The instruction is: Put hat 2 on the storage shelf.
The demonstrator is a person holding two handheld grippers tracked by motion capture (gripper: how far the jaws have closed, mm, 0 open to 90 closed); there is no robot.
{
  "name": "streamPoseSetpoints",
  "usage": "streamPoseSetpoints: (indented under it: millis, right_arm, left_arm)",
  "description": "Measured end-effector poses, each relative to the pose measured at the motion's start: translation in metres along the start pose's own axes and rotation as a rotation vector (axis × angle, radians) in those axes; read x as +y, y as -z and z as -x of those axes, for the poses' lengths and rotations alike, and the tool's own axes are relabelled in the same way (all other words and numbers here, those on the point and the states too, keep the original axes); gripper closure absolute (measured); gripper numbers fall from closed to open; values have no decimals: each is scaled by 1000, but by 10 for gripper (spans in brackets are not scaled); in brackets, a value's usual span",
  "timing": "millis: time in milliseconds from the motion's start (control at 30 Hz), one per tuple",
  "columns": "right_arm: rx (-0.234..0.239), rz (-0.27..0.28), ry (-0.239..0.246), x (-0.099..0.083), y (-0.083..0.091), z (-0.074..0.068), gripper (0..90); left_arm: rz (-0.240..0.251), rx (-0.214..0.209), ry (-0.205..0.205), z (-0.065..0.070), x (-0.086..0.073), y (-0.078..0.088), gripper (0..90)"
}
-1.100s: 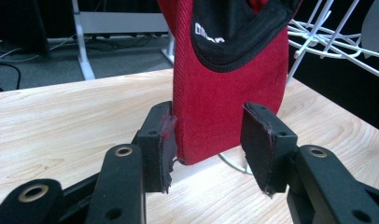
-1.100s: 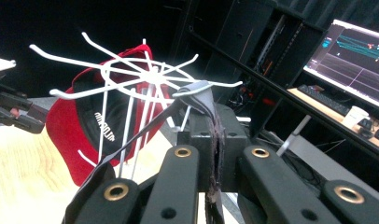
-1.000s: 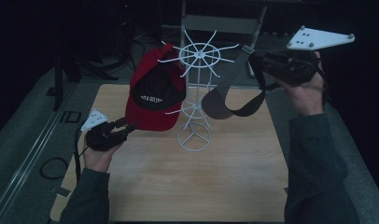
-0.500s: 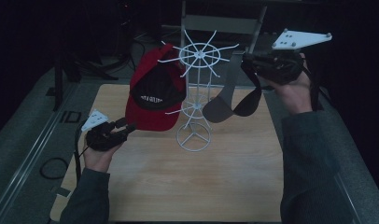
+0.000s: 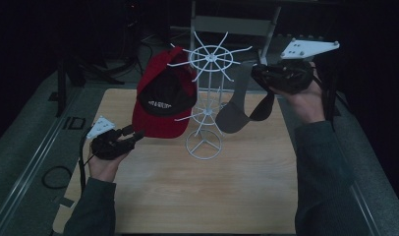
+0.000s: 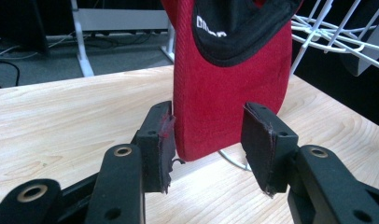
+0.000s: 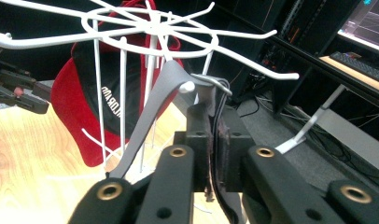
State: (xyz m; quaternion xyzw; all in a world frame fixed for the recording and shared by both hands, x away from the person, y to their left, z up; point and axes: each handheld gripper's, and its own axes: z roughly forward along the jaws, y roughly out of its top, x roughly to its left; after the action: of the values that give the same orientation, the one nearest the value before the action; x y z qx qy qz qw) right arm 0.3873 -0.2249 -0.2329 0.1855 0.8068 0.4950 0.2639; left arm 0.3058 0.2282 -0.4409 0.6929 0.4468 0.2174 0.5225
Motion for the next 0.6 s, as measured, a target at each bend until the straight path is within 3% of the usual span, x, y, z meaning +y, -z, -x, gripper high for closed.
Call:
streamPoseSetpoints:
  millis: [400,600]
  right_arm:
    - [-33,-13,-17,-10,3,3,608]
    - [-55,-23,-26,-16,5,5,416]
  left_arm:
    - [9,7,11,-2,0,2,496]
    - [24,24,19,-4,0,5,453]
